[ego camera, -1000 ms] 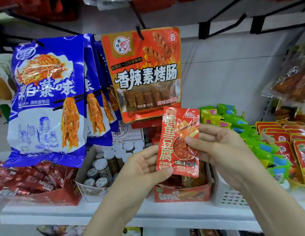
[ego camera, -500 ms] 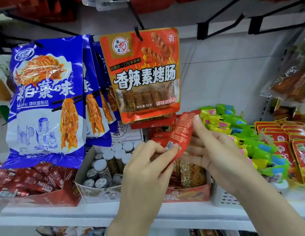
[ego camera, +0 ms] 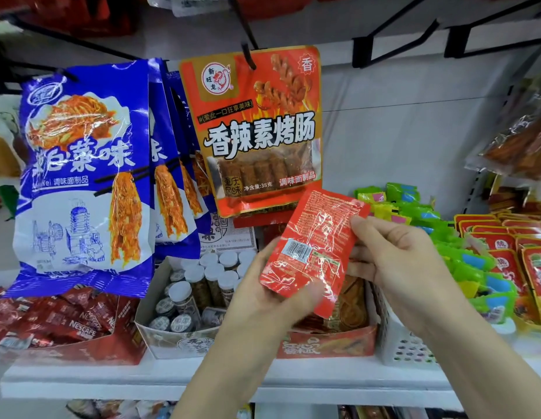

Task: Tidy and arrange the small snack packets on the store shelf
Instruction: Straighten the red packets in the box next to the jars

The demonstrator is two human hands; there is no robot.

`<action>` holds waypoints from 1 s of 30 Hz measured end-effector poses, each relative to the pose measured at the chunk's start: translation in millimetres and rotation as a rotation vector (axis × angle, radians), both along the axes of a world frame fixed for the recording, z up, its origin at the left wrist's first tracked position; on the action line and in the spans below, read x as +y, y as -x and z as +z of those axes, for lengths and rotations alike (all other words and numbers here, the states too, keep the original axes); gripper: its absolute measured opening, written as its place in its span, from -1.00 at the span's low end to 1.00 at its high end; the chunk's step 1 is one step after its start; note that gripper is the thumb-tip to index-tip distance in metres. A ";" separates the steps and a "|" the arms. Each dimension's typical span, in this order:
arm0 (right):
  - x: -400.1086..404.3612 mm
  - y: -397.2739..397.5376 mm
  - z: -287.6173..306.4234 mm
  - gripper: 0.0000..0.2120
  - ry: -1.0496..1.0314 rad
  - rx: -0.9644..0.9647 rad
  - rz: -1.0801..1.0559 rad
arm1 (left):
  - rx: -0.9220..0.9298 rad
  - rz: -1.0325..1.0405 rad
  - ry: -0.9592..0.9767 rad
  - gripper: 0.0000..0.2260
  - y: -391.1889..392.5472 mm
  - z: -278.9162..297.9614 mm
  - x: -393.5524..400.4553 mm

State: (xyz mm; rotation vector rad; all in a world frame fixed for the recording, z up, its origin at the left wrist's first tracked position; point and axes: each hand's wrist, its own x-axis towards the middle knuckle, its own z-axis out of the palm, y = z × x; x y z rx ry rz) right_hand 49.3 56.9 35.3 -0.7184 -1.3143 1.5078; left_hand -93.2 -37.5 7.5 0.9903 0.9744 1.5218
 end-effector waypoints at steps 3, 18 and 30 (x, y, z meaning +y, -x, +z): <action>-0.5 1.7 -3.8 -0.71 -0.031 -0.061 -0.011 | 0.001 0.184 -0.003 -0.64 -2.6 -1.4 5.1; -5.8 2.8 -1.8 -0.72 0.122 0.005 0.092 | 1.250 0.566 -0.482 -0.68 -0.2 -12.9 2.6; 2.3 -5.6 -4.6 -0.79 -0.107 -0.132 -0.015 | 0.399 0.440 -0.025 -0.92 14.1 -15.8 9.0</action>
